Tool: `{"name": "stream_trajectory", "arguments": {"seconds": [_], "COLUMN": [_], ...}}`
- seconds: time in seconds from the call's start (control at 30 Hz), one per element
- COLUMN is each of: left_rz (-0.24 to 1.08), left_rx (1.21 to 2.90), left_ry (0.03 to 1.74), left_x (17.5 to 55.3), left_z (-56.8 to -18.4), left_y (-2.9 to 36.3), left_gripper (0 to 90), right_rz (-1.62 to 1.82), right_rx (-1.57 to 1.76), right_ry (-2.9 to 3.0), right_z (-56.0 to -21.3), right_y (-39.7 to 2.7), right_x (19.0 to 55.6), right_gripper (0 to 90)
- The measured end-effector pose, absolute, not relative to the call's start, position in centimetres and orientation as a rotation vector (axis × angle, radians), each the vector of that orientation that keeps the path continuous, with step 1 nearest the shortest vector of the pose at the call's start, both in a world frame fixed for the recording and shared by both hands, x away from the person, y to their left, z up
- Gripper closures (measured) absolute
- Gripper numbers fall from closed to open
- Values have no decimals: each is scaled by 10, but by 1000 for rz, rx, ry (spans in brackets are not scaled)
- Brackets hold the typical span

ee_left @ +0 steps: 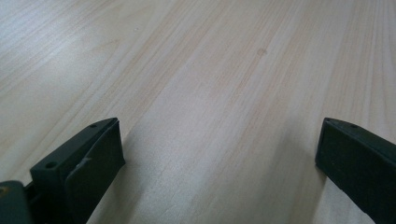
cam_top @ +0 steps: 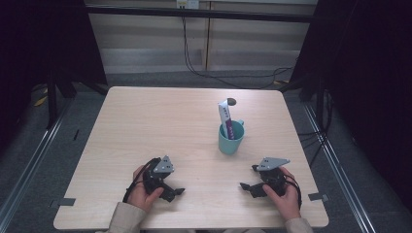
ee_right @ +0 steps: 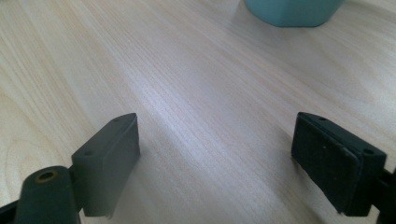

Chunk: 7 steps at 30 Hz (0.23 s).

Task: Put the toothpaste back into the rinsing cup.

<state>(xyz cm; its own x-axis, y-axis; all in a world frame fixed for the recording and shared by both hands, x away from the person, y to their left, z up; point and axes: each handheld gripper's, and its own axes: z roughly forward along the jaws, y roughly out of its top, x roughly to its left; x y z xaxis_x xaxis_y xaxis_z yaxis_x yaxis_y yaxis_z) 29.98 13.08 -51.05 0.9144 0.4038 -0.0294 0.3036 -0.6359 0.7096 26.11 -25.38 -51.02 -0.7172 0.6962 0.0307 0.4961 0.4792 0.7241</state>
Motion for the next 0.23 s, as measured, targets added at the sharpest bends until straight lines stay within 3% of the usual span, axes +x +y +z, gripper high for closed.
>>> {"name": "stream_trajectory", "arguments": {"seconds": [0.23], "left_rz": [169], "left_rx": [2305], "left_ry": [500], "left_x": [300], "left_z": [-511], "left_y": [131], "left_gripper": [6], "right_rz": [1071], "right_rx": [1020], "right_ry": [2455], "right_z": [-510], "right_y": [-253], "right_x": [260], "right_gripper": [139]}}
